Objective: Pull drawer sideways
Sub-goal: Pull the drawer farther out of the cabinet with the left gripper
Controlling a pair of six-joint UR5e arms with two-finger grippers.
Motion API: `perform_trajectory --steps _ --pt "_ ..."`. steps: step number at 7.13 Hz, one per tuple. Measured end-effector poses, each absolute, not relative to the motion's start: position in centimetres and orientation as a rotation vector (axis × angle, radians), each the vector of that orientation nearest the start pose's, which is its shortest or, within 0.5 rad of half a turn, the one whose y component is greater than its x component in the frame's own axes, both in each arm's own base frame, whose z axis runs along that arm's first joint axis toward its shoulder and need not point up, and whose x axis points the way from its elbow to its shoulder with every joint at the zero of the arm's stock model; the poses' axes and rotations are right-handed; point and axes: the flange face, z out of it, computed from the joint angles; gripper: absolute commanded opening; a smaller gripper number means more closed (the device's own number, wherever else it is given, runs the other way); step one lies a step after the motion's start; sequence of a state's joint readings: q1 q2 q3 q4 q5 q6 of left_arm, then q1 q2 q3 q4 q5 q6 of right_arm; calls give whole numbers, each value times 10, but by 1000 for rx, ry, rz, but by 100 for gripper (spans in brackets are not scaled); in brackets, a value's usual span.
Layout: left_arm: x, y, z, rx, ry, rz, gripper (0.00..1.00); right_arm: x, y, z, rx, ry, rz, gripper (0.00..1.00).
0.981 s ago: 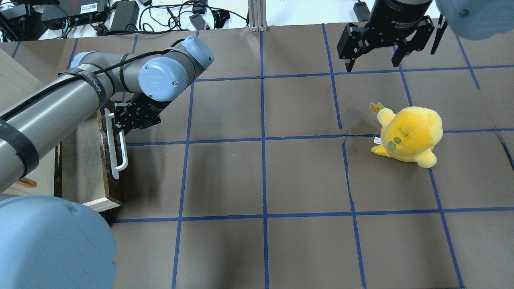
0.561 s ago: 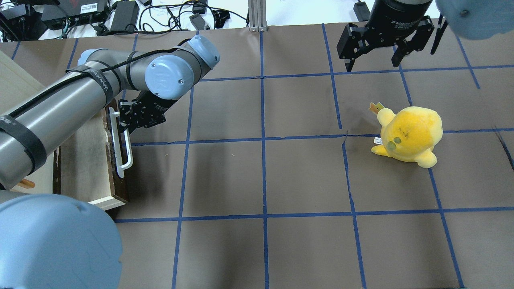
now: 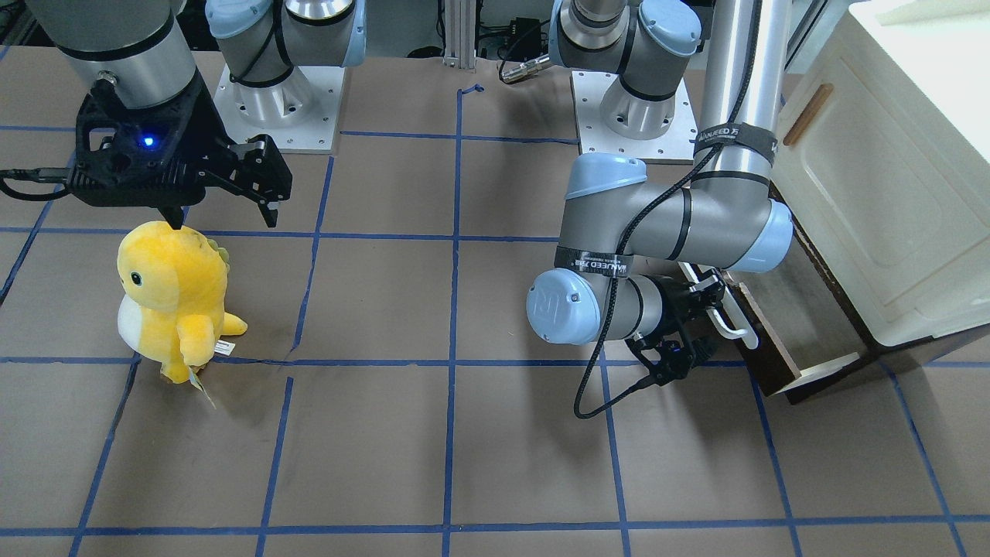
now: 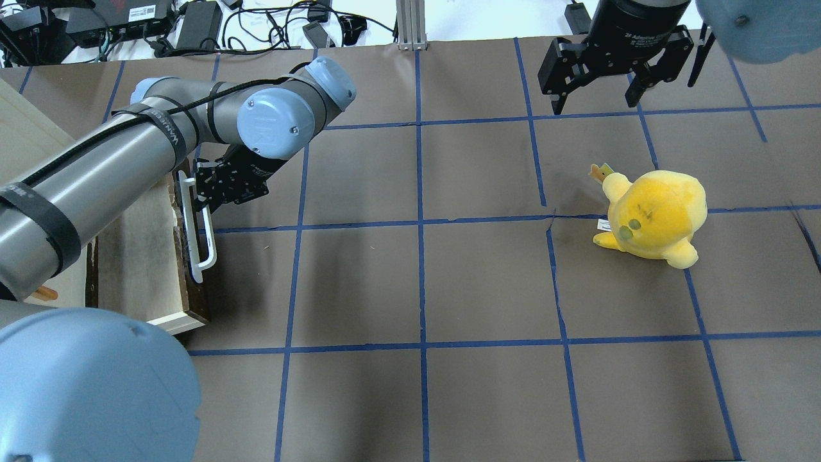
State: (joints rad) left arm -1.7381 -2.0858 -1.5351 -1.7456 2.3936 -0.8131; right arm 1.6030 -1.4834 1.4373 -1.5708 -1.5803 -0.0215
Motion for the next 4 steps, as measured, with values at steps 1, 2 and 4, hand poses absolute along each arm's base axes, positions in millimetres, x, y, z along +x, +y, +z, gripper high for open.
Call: perform_trajectory --steps 1,2,4 --pt "-161 -577 237 -376 2115 195 0 149 -529 509 -84 3149 -73 100" --pt "-163 -576 237 -376 2115 192 0 149 -529 509 -84 3149 -73 100" --pt "-166 -579 239 -385 2123 188 0 149 -529 509 -85 3149 -73 100"
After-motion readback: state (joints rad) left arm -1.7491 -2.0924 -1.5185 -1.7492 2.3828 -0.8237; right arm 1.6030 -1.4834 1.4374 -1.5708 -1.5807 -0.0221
